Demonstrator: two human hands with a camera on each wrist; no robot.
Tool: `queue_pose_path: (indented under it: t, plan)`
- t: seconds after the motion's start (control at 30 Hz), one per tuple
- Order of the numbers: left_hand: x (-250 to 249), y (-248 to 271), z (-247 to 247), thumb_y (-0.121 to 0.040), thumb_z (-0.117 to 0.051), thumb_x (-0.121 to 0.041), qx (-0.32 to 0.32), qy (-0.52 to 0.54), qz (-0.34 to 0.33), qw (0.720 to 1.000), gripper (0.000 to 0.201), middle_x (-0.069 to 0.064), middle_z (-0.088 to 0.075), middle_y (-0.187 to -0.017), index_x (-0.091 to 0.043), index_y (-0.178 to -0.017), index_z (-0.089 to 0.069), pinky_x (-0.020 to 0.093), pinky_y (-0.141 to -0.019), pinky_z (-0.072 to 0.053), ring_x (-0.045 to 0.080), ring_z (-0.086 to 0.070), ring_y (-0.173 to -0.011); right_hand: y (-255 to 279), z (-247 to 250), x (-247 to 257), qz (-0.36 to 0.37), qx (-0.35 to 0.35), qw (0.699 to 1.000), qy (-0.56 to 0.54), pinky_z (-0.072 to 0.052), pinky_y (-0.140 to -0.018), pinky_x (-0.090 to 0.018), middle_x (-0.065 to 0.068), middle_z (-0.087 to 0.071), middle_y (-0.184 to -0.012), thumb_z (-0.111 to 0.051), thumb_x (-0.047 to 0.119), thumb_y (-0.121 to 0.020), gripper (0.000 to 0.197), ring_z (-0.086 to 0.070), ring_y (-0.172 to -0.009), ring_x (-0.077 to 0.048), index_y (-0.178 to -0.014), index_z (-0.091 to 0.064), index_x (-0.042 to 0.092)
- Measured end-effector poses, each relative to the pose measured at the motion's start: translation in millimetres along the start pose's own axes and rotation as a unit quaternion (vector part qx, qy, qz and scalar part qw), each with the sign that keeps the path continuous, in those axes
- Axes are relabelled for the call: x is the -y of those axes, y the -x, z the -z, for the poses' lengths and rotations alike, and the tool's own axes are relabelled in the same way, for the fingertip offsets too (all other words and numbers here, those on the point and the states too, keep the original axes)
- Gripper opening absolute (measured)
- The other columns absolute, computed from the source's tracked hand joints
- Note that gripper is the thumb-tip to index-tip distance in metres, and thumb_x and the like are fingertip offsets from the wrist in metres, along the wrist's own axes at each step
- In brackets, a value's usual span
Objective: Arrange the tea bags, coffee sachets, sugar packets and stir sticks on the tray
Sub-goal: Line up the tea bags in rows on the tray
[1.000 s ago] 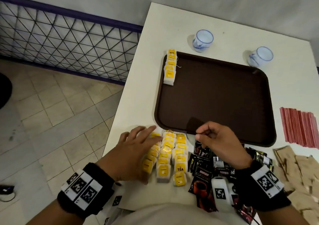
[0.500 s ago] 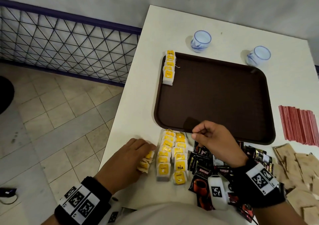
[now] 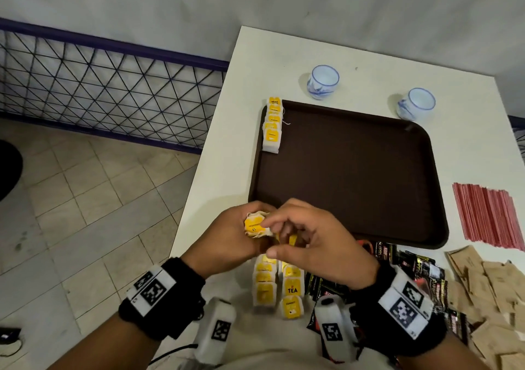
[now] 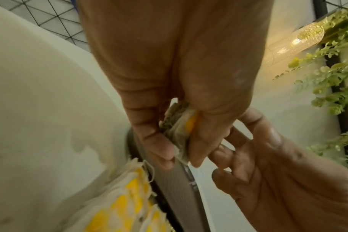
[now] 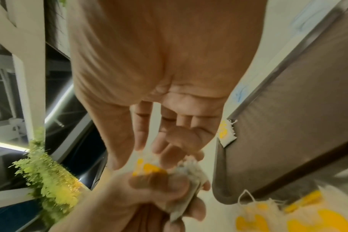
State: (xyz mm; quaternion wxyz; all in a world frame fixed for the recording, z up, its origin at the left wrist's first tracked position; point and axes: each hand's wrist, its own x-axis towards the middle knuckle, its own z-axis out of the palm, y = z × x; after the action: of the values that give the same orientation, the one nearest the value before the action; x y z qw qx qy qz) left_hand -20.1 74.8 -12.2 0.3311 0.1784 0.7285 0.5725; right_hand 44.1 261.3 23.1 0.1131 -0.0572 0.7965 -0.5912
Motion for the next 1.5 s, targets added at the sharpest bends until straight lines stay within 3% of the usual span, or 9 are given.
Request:
queue_pose_path:
  t: [0.2, 0.33, 0.5, 0.7, 0.83, 0.97, 1.1, 1.37, 1.5]
  plan:
    - [-16.2, -28.1, -4.7, -0.066, -0.076, 0.008, 0.037, 0.054, 0.021, 0.998, 0.052, -0.005, -0.071, -0.086, -0.018, -0.111, -0.069, 0.024, -0.055, -0.050, 0.007, -0.064, -0.071, -9.4, 3.8, -11.2, 0.021, -0.099, 0.995, 0.019, -0.050, -0.077, -0.023, 0.001, -0.060, -0.091, -0.080, 0.006, -0.079, 0.018, -0.063, -0.084, -0.015, -0.095, -0.077, 0.015]
    - [-13.4, -38.5, -4.2, -0.073, -0.079, 0.013, 0.078, 0.122, 0.041, 0.989, 0.058, -0.002, -0.070, -0.093, -0.018, -0.120, -0.066, 0.028, -0.061, -0.053, 0.011, -0.066, -0.078, -12.1, 10.5, -19.1, -0.006, -0.141, 0.990, 0.012, -0.056, -0.073, -0.040, 0.004, -0.059, -0.085, -0.077, 0.011, -0.080, 0.011, -0.063, -0.079, -0.018, -0.088, -0.075, 0.019]
    - [-12.7, -43.4, -1.5, -0.082, -0.071, -0.010, 0.123, 0.260, 0.111, 0.951, 0.046, 0.007, -0.070, -0.107, -0.018, -0.126, -0.065, 0.032, -0.071, -0.057, 0.020, -0.067, -0.091, -17.6, 15.0, -24.3, -0.054, -0.165, 0.984, -0.032, -0.058, -0.069, -0.045, -0.006, -0.065, -0.082, -0.073, 0.010, -0.083, 0.014, -0.066, -0.074, -0.024, -0.089, -0.070, 0.022]
    - [-6.8, -54.6, 1.5, -0.094, -0.063, -0.015, 0.076, 0.332, 0.157, 0.927, 0.030, 0.022, -0.069, -0.116, -0.017, -0.123, -0.070, 0.034, -0.071, -0.060, 0.029, -0.070, -0.090, -24.8, 15.4, -25.8, -0.103, -0.186, 0.976, -0.044, -0.057, -0.071, -0.051, -0.003, -0.062, -0.083, -0.081, 0.015, -0.081, 0.022, -0.063, -0.073, -0.026, -0.093, -0.065, 0.023]
    - [-7.0, -61.0, 2.7, -0.089, -0.062, -0.023, 0.057, 0.352, 0.167, 0.919, 0.041, 0.022, -0.071, -0.118, -0.014, -0.129, -0.064, 0.036, -0.073, -0.062, 0.029, -0.071, -0.090, -30.4, 16.5, -25.3, -0.135, -0.188, 0.973, -0.019, -0.056, -0.073, -0.044, 0.000, -0.065, -0.084, -0.084, 0.014, -0.076, 0.028, -0.060, -0.071, -0.014, -0.094, -0.063, 0.022]
    - [-8.0, -65.1, 6.5, -0.088, -0.061, -0.030, 0.054, 0.358, 0.167, 0.917, 0.045, 0.022, -0.072, -0.118, -0.015, -0.130, -0.063, 0.039, -0.079, -0.061, 0.030, -0.073, -0.090, -34.9, 19.4, -26.6, -0.146, -0.193, 0.970, -0.014, -0.057, -0.075, -0.043, 0.002, -0.067, -0.085, -0.083, 0.012, -0.077, 0.029, -0.063, -0.075, -0.021, -0.094, -0.064, 0.024]
    - [-6.6, -68.1, 11.5, -0.086, -0.061, -0.031, 0.034, 0.371, 0.172, 0.912, 0.045, 0.026, -0.070, -0.118, -0.016, -0.129, -0.065, 0.040, -0.077, -0.063, 0.031, -0.074, -0.087, -37.8, 20.8, -27.0, -0.134, -0.196, 0.971, -0.013, -0.055, -0.073, -0.032, 0.005, -0.068, -0.083, -0.082, 0.011, -0.079, 0.024, -0.061, -0.072, -0.007, -0.094, -0.067, 0.022]
    - [-2.7, -68.7, 17.6, -0.085, -0.060, -0.033, 0.019, 0.360, 0.165, 0.918, 0.044, 0.021, -0.072, -0.119, -0.019, -0.127, -0.065, 0.039, -0.078, -0.063, 0.036, -0.074, -0.097, -36.3, 26.5, -30.6, -0.100, -0.195, 0.976, -0.004, -0.053, -0.070, -0.031, -0.003, -0.066, -0.086, -0.082, 0.014, -0.081, 0.011, -0.064, -0.074, -0.021, -0.084, -0.072, 0.017]
    - [-1.4, -67.9, 22.3, -0.087, -0.058, -0.034, 0.004, 0.347, 0.159, 0.924, 0.044, 0.019, -0.074, -0.117, -0.020, -0.129, -0.063, 0.037, -0.081, -0.063, 0.039, -0.073, -0.102, -35.5, 42.1, -29.7, -0.105, -0.190, 0.976, -0.010, -0.054, -0.074, -0.043, -0.002, -0.069, -0.089, -0.081, 0.013, -0.082, 0.013, -0.066, -0.079, -0.030, -0.084, -0.073, 0.024]
